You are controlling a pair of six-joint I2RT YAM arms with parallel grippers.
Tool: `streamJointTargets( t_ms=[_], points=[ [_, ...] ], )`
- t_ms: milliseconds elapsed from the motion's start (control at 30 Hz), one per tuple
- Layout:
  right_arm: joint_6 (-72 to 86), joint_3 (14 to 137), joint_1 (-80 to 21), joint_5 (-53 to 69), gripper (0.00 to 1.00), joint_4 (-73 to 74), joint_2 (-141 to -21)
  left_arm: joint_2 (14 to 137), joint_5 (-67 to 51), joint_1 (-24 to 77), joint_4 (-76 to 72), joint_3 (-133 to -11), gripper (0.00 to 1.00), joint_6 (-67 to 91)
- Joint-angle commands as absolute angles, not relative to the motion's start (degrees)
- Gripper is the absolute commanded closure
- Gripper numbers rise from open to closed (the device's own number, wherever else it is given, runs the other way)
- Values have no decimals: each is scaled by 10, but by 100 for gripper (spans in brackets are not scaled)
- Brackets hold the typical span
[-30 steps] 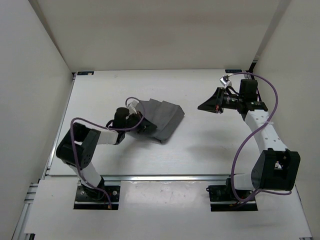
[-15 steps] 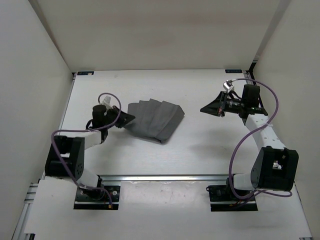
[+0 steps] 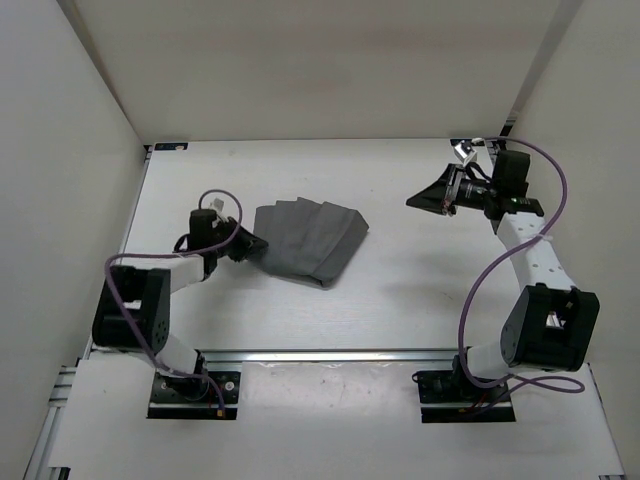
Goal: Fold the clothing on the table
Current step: Fold the skirt
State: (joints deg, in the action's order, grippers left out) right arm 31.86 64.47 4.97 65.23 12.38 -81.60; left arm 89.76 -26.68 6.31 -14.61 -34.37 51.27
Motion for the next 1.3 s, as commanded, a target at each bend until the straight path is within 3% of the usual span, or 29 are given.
streamJointTargets(
  t_ms=[0, 33, 67, 100, 200, 267, 333, 367, 400, 500, 567, 767, 900, 1267],
  points=[
    [238, 686, 25, 584, 96, 183, -816, 783, -237, 67, -65, -437, 82, 445],
    [220, 690, 18, 558, 93, 219, -817, 765, -232, 77, -13, -479, 67, 430],
    [197, 693, 16, 509, 88, 235, -816, 756, -229, 87, 25, -508, 9, 395],
    [177, 688, 13, 473, 87, 246, -812, 756, -226, 90, 92, -557, 1, 360],
    [99, 672, 4, 387, 87, 278, -809, 743, -152, 127, 259, -651, 1, 281],
    [39, 663, -30, 305, 80, 300, -807, 731, -108, 147, 337, -678, 1, 242],
    [-31, 648, -59, 207, 66, 306, -804, 718, -100, 138, 423, -684, 1, 239],
    [-42, 644, -68, 199, 41, 310, -810, 714, -77, 126, 470, -686, 1, 250],
    [-48, 642, -69, 185, 28, 315, -817, 711, -64, 117, 496, -691, 2, 263],
    [-26, 643, -50, 234, 9, 328, -846, 724, 12, 93, 621, -702, 1, 286],
    [-4, 655, -52, 274, 2, 338, -860, 724, 14, 70, 670, -699, 2, 283],
    [9, 716, -82, 320, 1, 385, -904, 621, 4, 49, 641, -693, 1, 239],
    [-17, 761, -78, 335, 1, 477, -963, 629, 43, 68, 693, -695, 1, 248],
    [-62, 668, -69, 231, 1, 447, -845, 571, 51, 56, 657, -643, 1, 221]
  ],
)
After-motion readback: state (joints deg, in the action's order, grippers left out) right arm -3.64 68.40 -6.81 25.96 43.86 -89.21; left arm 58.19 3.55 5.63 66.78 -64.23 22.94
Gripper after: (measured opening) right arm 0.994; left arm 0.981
